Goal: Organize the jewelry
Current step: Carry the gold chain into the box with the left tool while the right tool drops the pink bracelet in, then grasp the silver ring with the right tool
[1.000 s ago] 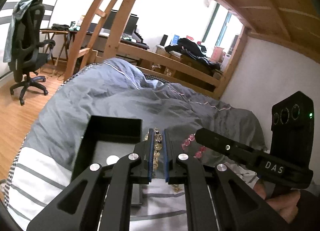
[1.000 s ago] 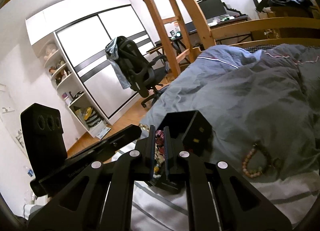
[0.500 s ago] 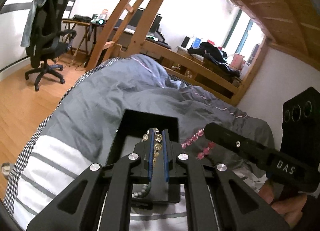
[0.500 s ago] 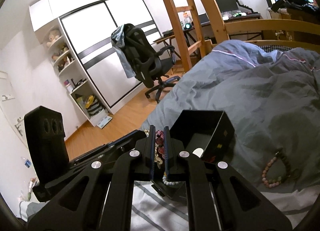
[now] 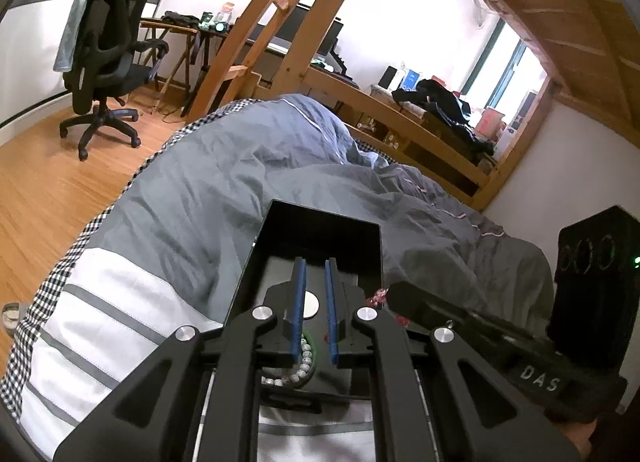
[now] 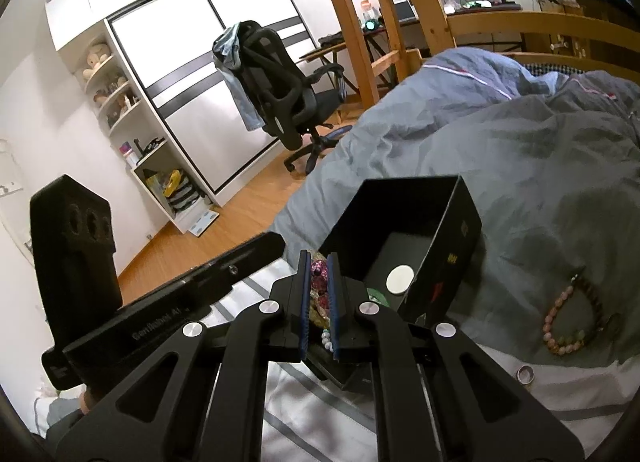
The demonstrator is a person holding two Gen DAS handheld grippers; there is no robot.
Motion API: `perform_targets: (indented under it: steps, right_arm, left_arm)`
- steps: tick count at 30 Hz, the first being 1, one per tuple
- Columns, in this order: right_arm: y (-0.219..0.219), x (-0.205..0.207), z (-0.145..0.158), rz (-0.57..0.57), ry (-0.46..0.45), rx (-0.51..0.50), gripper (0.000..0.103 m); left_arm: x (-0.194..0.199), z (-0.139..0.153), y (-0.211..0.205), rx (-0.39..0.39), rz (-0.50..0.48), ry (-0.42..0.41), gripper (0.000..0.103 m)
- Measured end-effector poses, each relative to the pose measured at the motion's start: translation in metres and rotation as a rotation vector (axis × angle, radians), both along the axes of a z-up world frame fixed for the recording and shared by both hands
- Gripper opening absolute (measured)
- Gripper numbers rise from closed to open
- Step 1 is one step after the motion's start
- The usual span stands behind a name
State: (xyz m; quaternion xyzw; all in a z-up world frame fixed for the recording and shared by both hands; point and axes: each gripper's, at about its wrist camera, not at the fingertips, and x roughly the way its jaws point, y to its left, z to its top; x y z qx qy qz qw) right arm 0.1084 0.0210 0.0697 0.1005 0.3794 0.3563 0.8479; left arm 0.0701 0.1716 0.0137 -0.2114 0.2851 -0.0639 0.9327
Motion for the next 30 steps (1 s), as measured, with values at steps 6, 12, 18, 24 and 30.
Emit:
perform_targets:
  steps: [6,12,18,24,30]
  right_arm:
    - [-0.007,0.003,0.002,-0.016,0.01,0.008,0.016]
    - [-0.047,0.0,0.013,-0.165,-0.05,-0.01,0.097]
    - [-0.097,0.0,0.01,-0.306,-0.043,-0.105,0.097]
    - [-0.127,-0.007,0.003,-0.379,-0.139,-0.336,0.098]
    - [-0.15,-0.012,-0.021,-0.408,-0.155,-0.455,0.098]
  left_arm:
    - [-0.006,0.003,0.0,0.016,0.044,-0.013,0.055]
    - [-0.011,0.009,-0.008,0.054,0.076,-0.033,0.097]
    - [-0.007,0.006,-0.04,0.172,0.005,-0.005,0.097]
    - [-0.008,0.006,-0.077,0.303,-0.041,0.009,0.097]
    - [-0.01,0.001,-0.114,0.436,-0.113,0.013,0.097]
